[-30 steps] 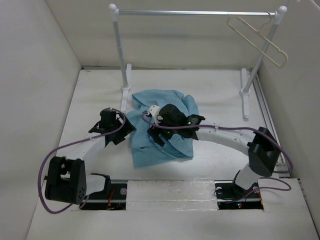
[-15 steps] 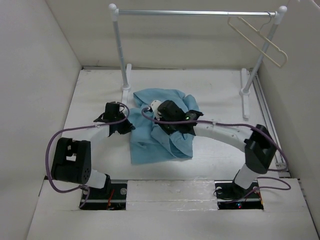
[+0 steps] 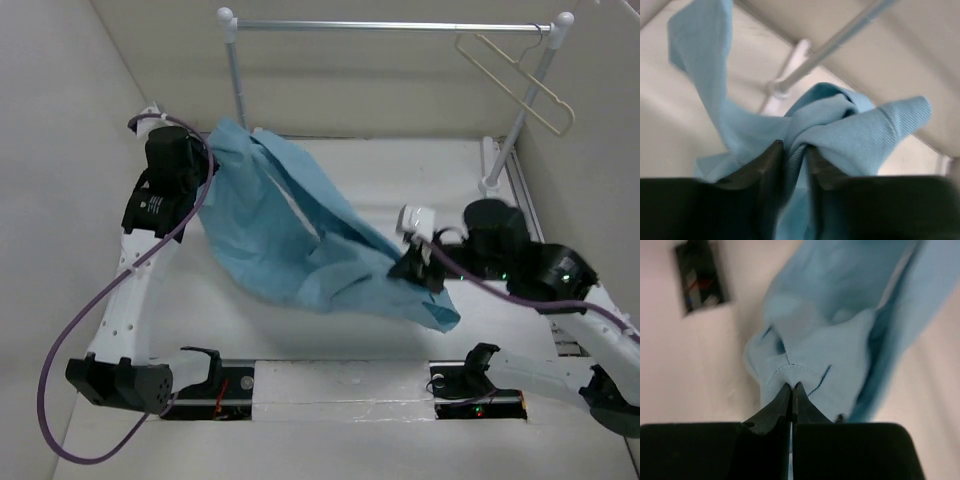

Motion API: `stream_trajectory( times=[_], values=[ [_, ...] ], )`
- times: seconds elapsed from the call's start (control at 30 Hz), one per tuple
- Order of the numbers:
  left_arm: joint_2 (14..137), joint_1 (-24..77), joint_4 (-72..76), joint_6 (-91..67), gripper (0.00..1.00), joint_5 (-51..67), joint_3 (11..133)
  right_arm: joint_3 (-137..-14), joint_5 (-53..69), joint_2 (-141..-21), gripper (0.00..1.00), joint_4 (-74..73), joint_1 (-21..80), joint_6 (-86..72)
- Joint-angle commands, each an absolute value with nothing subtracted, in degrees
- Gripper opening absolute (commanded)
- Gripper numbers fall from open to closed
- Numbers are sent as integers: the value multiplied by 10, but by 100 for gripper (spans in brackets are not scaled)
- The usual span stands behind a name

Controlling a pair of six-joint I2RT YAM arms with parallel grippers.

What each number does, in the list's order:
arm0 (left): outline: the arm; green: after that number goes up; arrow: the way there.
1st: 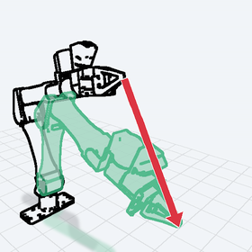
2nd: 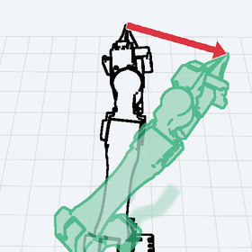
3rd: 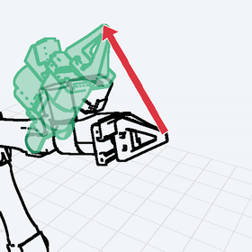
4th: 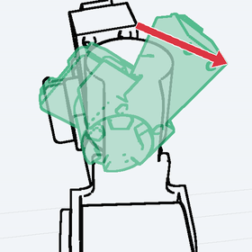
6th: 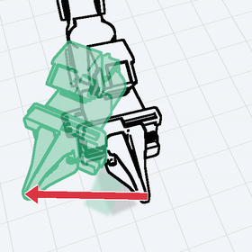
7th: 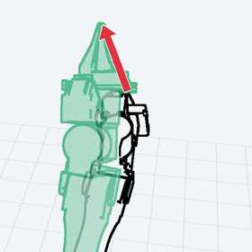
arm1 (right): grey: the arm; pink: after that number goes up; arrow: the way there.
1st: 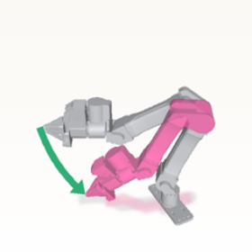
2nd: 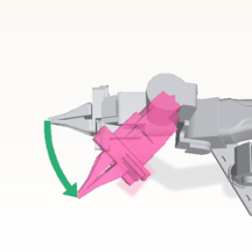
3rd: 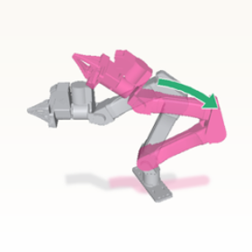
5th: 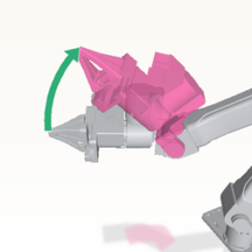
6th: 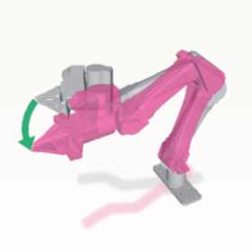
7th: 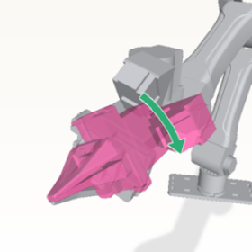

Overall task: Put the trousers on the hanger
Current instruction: Flatten out the trousers at the center of the board.

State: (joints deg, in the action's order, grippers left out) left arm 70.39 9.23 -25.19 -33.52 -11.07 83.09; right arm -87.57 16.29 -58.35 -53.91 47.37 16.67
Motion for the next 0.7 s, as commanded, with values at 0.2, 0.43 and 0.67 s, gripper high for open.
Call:
stream_trajectory(
  times=[0.2,0.43,0.67],
  values=[
    [599,47,-310,-364,99,-243,635,-542,227,-508,5,-609,545,25],
    [590,70,-314,-333,95,-222,644,-563,106,-522,84,-633,532,5],
    [643,119,-258,-305,82,-36,600,-475,13,-521,27,-499,329,-74]
  ],
)
